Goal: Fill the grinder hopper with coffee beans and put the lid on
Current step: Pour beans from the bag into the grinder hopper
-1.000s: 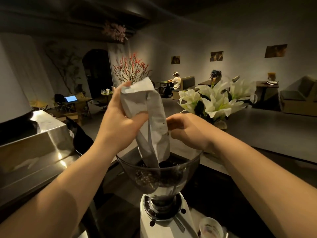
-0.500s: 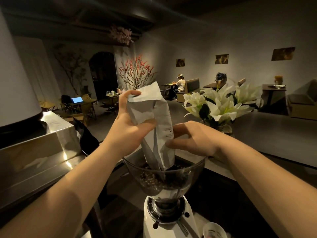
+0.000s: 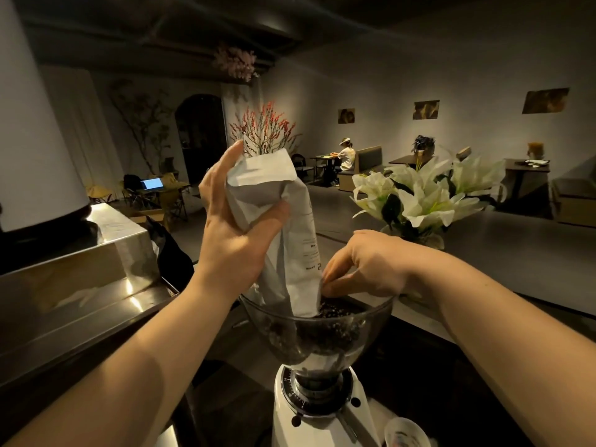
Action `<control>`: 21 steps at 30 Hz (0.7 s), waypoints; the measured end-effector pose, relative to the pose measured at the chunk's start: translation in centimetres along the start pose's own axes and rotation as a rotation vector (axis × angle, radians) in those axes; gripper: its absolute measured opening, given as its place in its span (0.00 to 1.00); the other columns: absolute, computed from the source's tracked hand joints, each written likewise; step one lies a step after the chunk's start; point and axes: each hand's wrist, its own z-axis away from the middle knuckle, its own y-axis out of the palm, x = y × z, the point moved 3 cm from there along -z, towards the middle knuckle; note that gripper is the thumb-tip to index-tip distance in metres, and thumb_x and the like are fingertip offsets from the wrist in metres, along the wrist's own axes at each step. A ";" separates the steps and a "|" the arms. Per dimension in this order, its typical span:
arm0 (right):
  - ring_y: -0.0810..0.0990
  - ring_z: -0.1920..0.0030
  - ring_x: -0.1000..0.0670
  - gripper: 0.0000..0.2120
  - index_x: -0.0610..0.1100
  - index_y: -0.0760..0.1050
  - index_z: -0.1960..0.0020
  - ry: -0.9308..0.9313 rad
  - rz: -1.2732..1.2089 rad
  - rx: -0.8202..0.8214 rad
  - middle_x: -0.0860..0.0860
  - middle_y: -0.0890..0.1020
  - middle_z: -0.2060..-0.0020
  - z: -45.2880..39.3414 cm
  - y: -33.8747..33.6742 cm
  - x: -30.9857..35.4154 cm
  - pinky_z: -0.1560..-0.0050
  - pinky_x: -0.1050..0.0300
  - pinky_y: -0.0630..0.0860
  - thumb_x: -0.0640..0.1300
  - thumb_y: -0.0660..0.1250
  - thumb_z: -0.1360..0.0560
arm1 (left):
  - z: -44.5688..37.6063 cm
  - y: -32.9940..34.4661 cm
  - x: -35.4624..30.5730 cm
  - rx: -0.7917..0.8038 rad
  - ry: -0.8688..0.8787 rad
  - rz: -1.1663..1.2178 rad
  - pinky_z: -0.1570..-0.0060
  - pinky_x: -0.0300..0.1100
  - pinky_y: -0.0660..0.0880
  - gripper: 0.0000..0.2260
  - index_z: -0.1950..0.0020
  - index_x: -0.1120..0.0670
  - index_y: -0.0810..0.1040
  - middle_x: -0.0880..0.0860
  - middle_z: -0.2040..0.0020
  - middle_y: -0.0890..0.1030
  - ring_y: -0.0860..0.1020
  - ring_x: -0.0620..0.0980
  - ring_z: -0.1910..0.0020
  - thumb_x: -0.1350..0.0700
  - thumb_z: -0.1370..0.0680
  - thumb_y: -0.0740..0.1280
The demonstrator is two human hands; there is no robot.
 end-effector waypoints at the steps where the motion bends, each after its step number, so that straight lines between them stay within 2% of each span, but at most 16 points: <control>1: 0.81 0.39 0.55 0.11 0.64 0.89 0.42 0.007 0.048 0.013 0.64 0.89 0.45 0.0 0.0 0.2 0.30 0.52 0.72 0.63 0.71 0.20 | -0.1 0.0 0.1 0.018 -0.008 -0.009 0.30 0.59 0.76 0.34 0.25 0.32 0.68 0.58 0.24 0.67 0.73 0.57 0.26 0.47 0.28 0.77; 4: 0.83 0.42 0.55 0.12 0.62 0.87 0.37 0.069 0.016 -0.050 0.62 0.88 0.41 0.2 -0.3 -0.1 0.37 0.52 0.79 0.55 0.71 0.18 | -0.3 0.3 0.4 0.078 -0.086 -0.058 0.31 0.57 0.77 0.31 0.29 0.35 0.71 0.57 0.25 0.68 0.75 0.54 0.28 0.45 0.30 0.77; 8: 0.79 0.35 0.59 0.21 0.57 0.82 0.30 0.082 -0.165 -0.204 0.59 0.83 0.32 0.3 -0.3 -0.6 0.30 0.56 0.75 0.42 0.69 0.20 | -0.4 0.6 0.6 0.114 -0.058 -0.168 0.27 0.57 0.73 0.27 0.35 0.33 0.67 0.54 0.26 0.64 0.68 0.54 0.24 0.42 0.29 0.74; 11: 0.81 0.34 0.56 0.19 0.53 0.82 0.31 0.060 -0.223 -0.281 0.57 0.85 0.34 0.5 -0.3 -1.0 0.29 0.54 0.77 0.42 0.69 0.20 | -0.3 1.3 0.7 0.203 -0.010 -0.268 0.23 0.51 0.69 0.29 0.32 0.42 0.64 0.49 0.27 0.59 0.60 0.52 0.21 0.42 0.29 0.73; 13: 0.82 0.34 0.56 0.18 0.54 0.83 0.32 0.049 -0.242 -0.280 0.57 0.85 0.35 0.4 -0.4 -1.0 0.30 0.54 0.77 0.42 0.69 0.20 | -0.4 0.9 1.0 0.141 -0.013 -0.274 0.23 0.47 0.69 0.33 0.30 0.47 0.66 0.52 0.25 0.61 0.63 0.51 0.22 0.37 0.29 0.75; 14: 0.82 0.34 0.57 0.18 0.54 0.83 0.32 0.047 -0.254 -0.269 0.58 0.85 0.35 0.4 -0.4 -1.0 0.31 0.56 0.77 0.43 0.69 0.20 | -0.4 0.6 1.2 0.117 -0.041 -0.245 0.25 0.50 0.71 0.36 0.28 0.47 0.67 0.55 0.24 0.64 0.66 0.52 0.23 0.33 0.29 0.75; 15: 0.82 0.35 0.57 0.18 0.55 0.83 0.32 0.045 -0.262 -0.267 0.58 0.85 0.36 0.5 -0.4 -1.0 0.33 0.58 0.76 0.43 0.69 0.20 | -0.5 0.5 1.3 0.127 -0.069 -0.227 0.27 0.53 0.73 0.36 0.27 0.42 0.66 0.56 0.25 0.66 0.69 0.53 0.24 0.33 0.29 0.75; 16: 0.82 0.36 0.57 0.17 0.54 0.83 0.33 0.046 -0.270 -0.274 0.59 0.85 0.37 0.5 -0.4 -1.0 0.35 0.59 0.77 0.43 0.69 0.20 | -0.5 0.7 1.1 0.176 -0.086 -0.230 0.28 0.55 0.74 0.33 0.29 0.36 0.64 0.56 0.26 0.66 0.70 0.54 0.25 0.35 0.30 0.75; 17: 0.83 0.37 0.57 0.17 0.54 0.83 0.33 0.049 -0.277 -0.280 0.58 0.86 0.38 0.5 -0.4 -1.1 0.36 0.58 0.78 0.43 0.69 0.20 | -0.4 1.0 0.8 0.227 -0.084 -0.253 0.29 0.56 0.75 0.31 0.31 0.34 0.63 0.54 0.26 0.65 0.70 0.53 0.26 0.39 0.30 0.75; 19: 0.83 0.37 0.57 0.17 0.55 0.83 0.33 0.048 -0.273 -0.275 0.58 0.86 0.37 0.5 -0.3 -1.2 0.35 0.56 0.80 0.44 0.70 0.20 | -0.4 1.2 0.5 0.192 -0.014 -0.264 0.27 0.57 0.73 0.29 0.32 0.39 0.64 0.52 0.28 0.63 0.68 0.52 0.25 0.43 0.29 0.73; 21: 0.83 0.36 0.56 0.17 0.55 0.82 0.32 0.050 -0.256 -0.251 0.58 0.86 0.36 0.4 -0.3 -1.1 0.33 0.54 0.79 0.45 0.70 0.20 | -0.4 1.1 0.5 0.157 -0.022 -0.229 0.28 0.58 0.73 0.27 0.34 0.35 0.65 0.54 0.27 0.65 0.69 0.54 0.26 0.44 0.29 0.73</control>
